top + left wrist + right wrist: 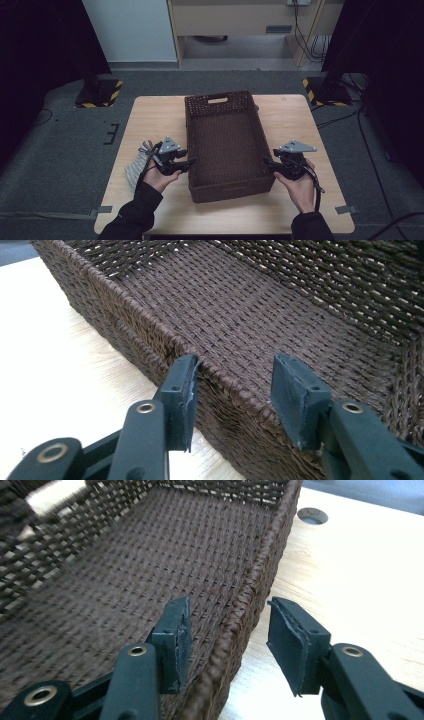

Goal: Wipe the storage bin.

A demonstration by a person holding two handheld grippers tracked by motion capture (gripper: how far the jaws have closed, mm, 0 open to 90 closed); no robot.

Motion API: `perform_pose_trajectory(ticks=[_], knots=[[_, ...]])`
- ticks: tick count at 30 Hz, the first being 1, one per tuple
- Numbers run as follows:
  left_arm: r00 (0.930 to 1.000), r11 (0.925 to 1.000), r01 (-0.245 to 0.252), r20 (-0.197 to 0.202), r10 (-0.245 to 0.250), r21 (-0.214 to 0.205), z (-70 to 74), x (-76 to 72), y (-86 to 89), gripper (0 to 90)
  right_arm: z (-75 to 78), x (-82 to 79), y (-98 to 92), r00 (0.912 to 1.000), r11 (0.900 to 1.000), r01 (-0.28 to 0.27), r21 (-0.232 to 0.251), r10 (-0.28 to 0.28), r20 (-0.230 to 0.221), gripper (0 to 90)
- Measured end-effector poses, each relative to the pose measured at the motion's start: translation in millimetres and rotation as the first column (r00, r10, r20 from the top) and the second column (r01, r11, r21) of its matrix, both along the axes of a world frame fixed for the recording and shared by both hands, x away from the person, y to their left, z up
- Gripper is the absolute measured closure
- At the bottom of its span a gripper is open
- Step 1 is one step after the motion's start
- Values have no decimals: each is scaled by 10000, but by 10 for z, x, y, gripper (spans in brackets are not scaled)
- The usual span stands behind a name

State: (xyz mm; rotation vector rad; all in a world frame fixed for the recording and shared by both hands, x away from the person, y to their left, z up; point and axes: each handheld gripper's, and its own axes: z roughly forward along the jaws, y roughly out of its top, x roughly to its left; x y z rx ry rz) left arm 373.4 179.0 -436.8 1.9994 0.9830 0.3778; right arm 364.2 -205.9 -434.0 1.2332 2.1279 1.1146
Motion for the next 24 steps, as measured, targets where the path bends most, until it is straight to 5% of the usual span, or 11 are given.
perform_pose_trajectory(ticks=[4,10,16,24], knots=[[10000,9994,-86,-7,85,-331,-25,-51,-5,531,38,-115,-16,10000,10000,-17,97,18,-59,557],[9998,9993,217,-36,-219,-320,16,-103,-20,534,-29,-115,-33,9986,9988,189,-448,-210,-486,700],[9992,9997,95,393,-86,-228,79,-32,0,493,-34,-56,-59,9987,9989,226,-400,-245,-456,729],[9988,9995,267,423,-259,-187,-5,-14,-95,492,-57,49,-115,9990,9976,415,-546,-425,-168,700]])
